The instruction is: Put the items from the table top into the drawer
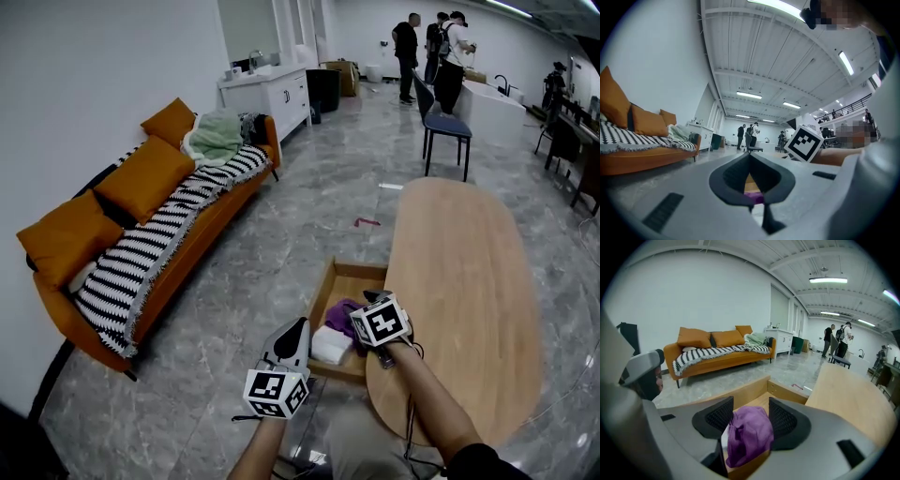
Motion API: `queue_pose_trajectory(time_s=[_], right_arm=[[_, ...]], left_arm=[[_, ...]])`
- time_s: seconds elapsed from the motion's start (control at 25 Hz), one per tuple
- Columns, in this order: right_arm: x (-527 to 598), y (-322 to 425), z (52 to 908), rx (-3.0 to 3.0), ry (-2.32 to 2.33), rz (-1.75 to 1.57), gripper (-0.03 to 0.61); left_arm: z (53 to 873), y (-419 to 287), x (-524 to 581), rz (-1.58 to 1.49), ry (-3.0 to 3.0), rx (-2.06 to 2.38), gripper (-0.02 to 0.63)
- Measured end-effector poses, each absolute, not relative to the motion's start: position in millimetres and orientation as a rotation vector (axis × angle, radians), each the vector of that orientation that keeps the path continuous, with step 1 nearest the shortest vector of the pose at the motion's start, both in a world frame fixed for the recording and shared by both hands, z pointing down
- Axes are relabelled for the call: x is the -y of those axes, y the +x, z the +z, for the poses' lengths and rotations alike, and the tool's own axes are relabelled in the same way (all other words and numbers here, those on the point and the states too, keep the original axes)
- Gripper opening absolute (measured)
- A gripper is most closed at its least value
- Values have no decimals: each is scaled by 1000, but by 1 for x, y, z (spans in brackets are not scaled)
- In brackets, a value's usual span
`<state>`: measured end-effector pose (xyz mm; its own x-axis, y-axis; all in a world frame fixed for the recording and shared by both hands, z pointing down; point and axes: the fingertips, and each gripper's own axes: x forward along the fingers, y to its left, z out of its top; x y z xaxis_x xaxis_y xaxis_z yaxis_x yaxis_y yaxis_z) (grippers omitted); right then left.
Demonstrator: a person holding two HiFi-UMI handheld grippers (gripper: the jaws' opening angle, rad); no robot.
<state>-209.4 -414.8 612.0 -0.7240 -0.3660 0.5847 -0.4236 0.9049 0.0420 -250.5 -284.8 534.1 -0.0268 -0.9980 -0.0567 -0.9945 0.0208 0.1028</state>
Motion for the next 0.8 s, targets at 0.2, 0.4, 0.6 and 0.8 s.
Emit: queue_pose_trajectory(time_s=[0.2, 0.4, 0.6, 0.8], right_arm=[[415, -208, 611, 2471, 556, 157, 247], [413, -208, 610, 2478, 543, 167, 247], [414, -207, 607, 2497, 547, 144, 245], [413, -207, 600, 2528, 579, 135, 184]], left_arm=[[537, -248, 285, -178, 2163, 2221, 5], [535, -248, 283, -185, 2167, 2219, 5], [533, -250, 280, -176, 2167, 2219, 5], [524, -249, 271, -195, 2195, 2202, 5]])
